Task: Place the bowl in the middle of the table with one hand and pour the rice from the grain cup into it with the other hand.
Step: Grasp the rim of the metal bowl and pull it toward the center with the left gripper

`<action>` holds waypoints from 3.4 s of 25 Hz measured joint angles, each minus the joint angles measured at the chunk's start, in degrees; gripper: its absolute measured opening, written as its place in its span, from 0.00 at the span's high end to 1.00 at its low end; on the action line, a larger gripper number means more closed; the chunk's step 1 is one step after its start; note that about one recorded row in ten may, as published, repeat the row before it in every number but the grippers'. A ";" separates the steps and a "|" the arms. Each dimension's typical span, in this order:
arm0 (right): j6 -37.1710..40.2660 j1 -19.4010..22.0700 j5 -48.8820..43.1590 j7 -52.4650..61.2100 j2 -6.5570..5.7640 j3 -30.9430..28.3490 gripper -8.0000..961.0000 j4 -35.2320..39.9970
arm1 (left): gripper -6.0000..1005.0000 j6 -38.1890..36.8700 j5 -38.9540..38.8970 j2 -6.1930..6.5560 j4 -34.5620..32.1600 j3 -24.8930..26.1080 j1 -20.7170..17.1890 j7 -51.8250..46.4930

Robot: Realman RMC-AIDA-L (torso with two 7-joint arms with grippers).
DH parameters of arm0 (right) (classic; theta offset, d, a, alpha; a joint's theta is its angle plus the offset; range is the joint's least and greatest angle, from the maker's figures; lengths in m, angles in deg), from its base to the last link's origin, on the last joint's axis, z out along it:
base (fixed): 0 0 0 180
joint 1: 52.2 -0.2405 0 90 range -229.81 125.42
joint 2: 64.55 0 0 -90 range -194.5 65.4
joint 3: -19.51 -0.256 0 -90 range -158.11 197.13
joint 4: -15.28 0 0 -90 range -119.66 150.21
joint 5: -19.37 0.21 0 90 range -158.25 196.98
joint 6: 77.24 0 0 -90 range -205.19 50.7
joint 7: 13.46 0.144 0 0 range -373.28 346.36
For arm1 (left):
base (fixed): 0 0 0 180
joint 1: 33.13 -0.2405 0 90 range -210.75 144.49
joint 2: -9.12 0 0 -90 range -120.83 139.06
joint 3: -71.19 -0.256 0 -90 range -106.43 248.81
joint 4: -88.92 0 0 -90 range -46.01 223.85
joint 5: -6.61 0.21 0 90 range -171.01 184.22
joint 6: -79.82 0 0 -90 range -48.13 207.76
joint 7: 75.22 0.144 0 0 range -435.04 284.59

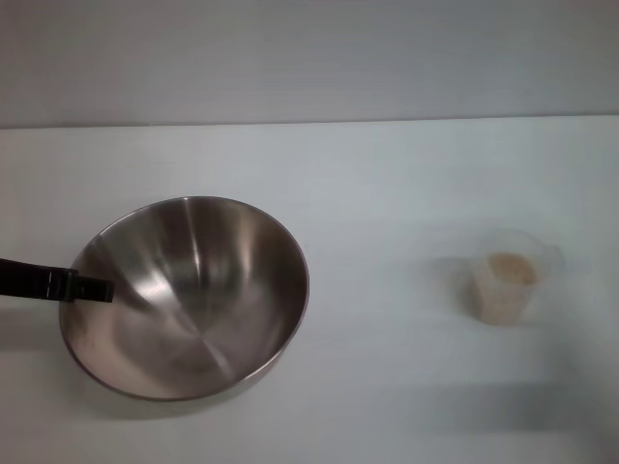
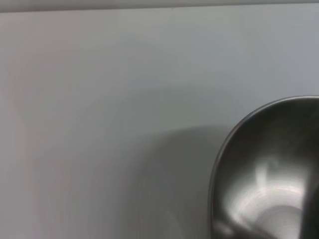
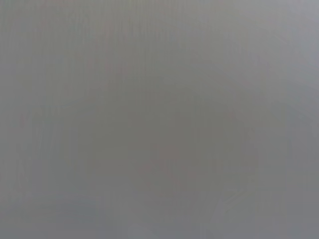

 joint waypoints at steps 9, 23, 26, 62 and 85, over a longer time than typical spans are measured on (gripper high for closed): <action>0.18 -0.01 0.00 0.00 0.00 0.00 0.29 0.00 | 0.21 -0.98 0.04 0.04 -1.68 -0.99 0.06 0.04; 0.37 0.57 -0.01 -0.01 0.09 0.00 0.29 -0.26 | 0.33 -2.61 1.48 0.12 -4.92 -1.40 1.46 0.68; 0.37 0.59 -0.01 -0.01 0.09 0.00 0.29 -0.34 | 0.43 -2.64 1.48 0.11 -4.77 -1.40 1.47 0.78; 0.39 0.69 0.00 1.49 0.00 0.00 0.29 -0.08 | 0.91 -2.54 1.05 0.11 -5.98 -0.99 2.84 2.01; 0.38 0.69 -0.13 1.49 0.00 0.02 0.29 0.00 | 0.95 2.69 -9.24 0.36 -10.27 12.75 10.65 4.44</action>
